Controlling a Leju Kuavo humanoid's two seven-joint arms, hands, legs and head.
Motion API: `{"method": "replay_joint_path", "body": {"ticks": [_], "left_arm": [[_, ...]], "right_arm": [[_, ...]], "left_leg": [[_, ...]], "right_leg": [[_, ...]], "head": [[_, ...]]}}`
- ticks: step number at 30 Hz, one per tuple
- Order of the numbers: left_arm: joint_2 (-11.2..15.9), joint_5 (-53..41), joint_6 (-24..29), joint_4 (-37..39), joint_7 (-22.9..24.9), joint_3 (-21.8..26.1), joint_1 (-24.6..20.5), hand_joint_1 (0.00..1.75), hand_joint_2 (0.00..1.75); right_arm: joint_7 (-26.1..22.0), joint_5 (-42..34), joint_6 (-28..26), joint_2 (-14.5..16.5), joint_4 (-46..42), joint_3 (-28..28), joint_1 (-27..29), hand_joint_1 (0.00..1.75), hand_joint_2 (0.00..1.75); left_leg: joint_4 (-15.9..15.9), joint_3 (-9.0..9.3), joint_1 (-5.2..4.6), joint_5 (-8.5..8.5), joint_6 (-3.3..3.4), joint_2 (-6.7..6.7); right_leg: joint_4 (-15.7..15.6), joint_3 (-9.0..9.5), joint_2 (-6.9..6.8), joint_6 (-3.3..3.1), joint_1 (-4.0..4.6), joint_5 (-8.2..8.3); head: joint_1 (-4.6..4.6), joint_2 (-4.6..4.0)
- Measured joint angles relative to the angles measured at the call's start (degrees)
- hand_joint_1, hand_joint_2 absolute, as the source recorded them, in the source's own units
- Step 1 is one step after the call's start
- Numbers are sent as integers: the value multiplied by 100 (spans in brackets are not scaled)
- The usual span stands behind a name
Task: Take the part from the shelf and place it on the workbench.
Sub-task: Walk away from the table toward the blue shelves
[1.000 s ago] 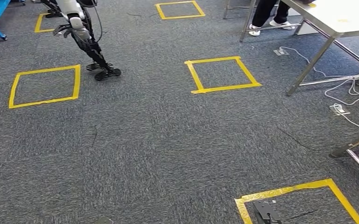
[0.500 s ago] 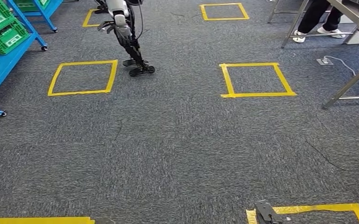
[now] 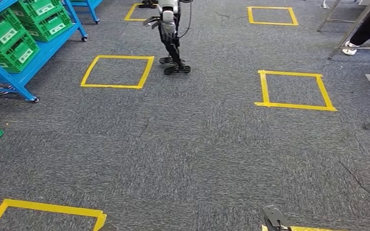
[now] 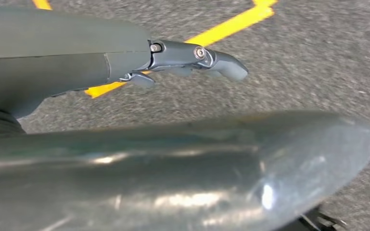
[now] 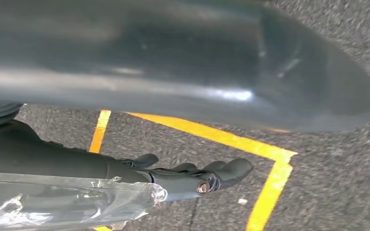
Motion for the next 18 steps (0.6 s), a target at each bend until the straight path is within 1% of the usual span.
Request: {"method": "replay_joint_path", "body": {"ticks": [1,2,3,4,5,6,7,8,9,10,11,12,13,14,15,16,17,18], "left_arm": [[3,-1,-1,0,0,2,6,0,0],[3,-2,-2,0,0,3,3,0,0],[0,-4,-2,0,0,3,-6,0,0],[-3,-5,-3,0,0,4,-15,0,0],[-5,-7,-3,0,0,4,-19,0,0],[-5,-7,-3,0,0,4,-16,0,0],[-4,-7,-4,0,0,5,-10,0,0],[-4,-7,-5,0,0,5,-6,0,0],[-5,-7,-8,0,0,6,-5,0,0],[-5,-7,-10,0,0,6,-10,0,0],[-5,-7,-11,0,0,6,-16,0,0],[-4,-7,-11,0,0,7,-17,0,0],[-3,-7,-11,0,-1,7,-12,0,0],[-2,-7,-10,0,-1,8,1,0,0],[0,-7,-10,0,-2,8,18,0,0],[0,-7,-10,0,-3,8,29,0,0],[0,-7,-10,0,-4,9,28,0,0],[0,-7,-10,0,-6,9,18,0,0]], "right_arm": [[-4,2,-1,1,0,-1,-7,0,0],[-7,3,-2,1,0,-2,-7,0,0],[-8,4,-2,1,0,-2,-1,0,0],[-9,4,-3,1,0,-3,10,0,0],[-8,5,-3,1,0,-4,19,0,0],[-7,5,-3,0,0,-5,25,0,0],[-7,6,-3,0,0,-7,27,0,0],[-7,6,-3,0,0,-7,26,0,0],[-8,6,-3,0,0,-8,24,0,0],[-9,7,-3,1,1,-7,23,0,0],[-9,7,-3,2,1,-7,20,0,0],[-10,9,-3,3,2,-7,18,0,0],[-12,10,-3,4,2,-7,16,0,0],[-13,12,-4,4,2,-8,13,0,0],[-15,14,-5,3,2,-10,9,0,0],[-19,15,-7,1,1,-14,6,0,0],[-22,16,-9,-2,-1,-17,6,0,0],[-24,16,-12,-5,-1,-22,11,0,0]], "left_leg": [[-16,8,14,13,34,-52],[-31,18,31,25,64,-108],[-32,17,39,29,83,-165],[-32,16,42,29,97,-228],[-32,15,42,29,102,-291],[-31,17,42,29,102,-357],[-30,23,43,30,98,-427],[-28,32,48,31,90,-497],[-24,39,54,31,74,-569],[-12,36,51,29,48,-636],[0,24,50,33,17,-695],[5,5,50,43,-19,-748],[2,-17,55,62,-56,-796],[-12,-34,69,82,-90,-842],[-12,-47,78,80,-119,-842],[50,-83,78,27,-145,-773],[229,-171,73,-94,-164,-659],[534,-315,68,-271,-181,-518]], "right_leg": [[101,-38,87,29,-10,-78],[322,-134,209,53,-19,-213],[667,-295,352,71,-28,-390],[1071,-493,444,81,-31,-569],[1415,-673,486,90,-32,-688],[1598,-784,507,95,-32,-706],[1550,-785,519,96,-36,-606],[1292,-679,540,95,-45,-419],[894,-498,621,99,-65,-194],[503,-315,744,100,-89,-39],[218,-179,849,89,-109,55],[63,-106,929,68,-117,85],[27,-92,939,34,-109,73],[23,-93,891,-9,-101,92],[11,-90,839,-48,-95,109],[-10,-85,788,-90,-95,127],[-33,-78,724,-127,-97,141],[-47,-75,656,-154,-90,147]], "head": [[10,1],[25,1],[47,0],[62,0],[72,-1],[77,-1],[76,-1],[76,-1],[77,-1],[77,-1],[75,-1],[73,-1],[71,-1],[68,-1],[68,-1],[54,-1],[36,-1],[19,-1]]}}
